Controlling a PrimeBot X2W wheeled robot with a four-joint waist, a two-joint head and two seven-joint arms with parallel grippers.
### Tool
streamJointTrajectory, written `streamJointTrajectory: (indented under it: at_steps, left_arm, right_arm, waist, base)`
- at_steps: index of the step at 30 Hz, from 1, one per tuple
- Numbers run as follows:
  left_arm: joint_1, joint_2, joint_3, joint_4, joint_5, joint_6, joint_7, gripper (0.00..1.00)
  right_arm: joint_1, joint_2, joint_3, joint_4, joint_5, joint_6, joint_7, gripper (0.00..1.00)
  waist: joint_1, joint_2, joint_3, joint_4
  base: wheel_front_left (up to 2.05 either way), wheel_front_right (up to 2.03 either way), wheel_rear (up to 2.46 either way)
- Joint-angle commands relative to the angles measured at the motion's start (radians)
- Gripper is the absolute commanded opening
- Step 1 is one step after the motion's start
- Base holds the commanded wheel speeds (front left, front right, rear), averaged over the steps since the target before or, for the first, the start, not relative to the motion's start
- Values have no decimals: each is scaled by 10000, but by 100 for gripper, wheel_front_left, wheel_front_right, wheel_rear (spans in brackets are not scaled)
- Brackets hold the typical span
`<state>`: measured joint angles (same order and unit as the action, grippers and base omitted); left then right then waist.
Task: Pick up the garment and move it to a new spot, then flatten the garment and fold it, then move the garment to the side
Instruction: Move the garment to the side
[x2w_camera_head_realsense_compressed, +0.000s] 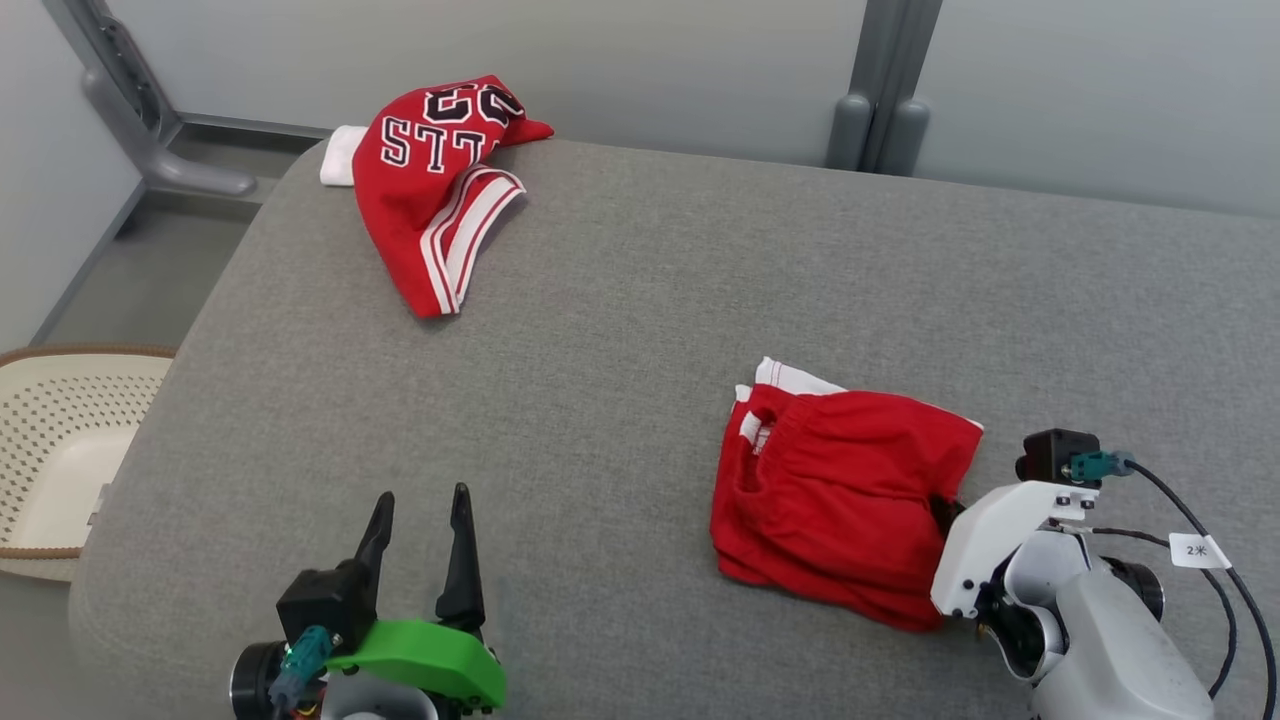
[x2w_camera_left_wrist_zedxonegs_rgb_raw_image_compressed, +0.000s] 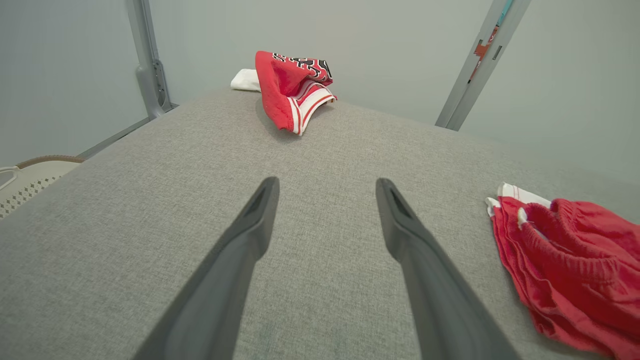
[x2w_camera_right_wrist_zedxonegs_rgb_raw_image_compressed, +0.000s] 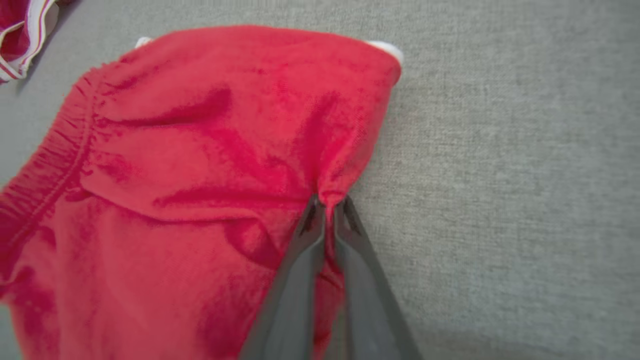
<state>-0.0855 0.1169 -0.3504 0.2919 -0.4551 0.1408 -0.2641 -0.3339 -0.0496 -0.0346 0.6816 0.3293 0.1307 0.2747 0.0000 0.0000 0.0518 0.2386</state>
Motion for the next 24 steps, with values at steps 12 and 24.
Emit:
streamJointTrajectory:
  at_steps: [12, 24]
  left_arm:
    - [-530, 151, -15, -577, 245, -38, 24, 100]
    - [-1654, 266, -677, -1118, 750, -254, 585, 100]
  right_arm:
    - [-1036, -1088, -65, -312, -758, -7, -980, 0]
    - [-2152, -2121, -20, -449, -1138, -7, -1159, 0]
  waist:
    - [0, 0, 952, -2313]
    - [0, 0, 2390, -4904]
  base:
    - [0, 0, 0]
    - [0, 0, 0]
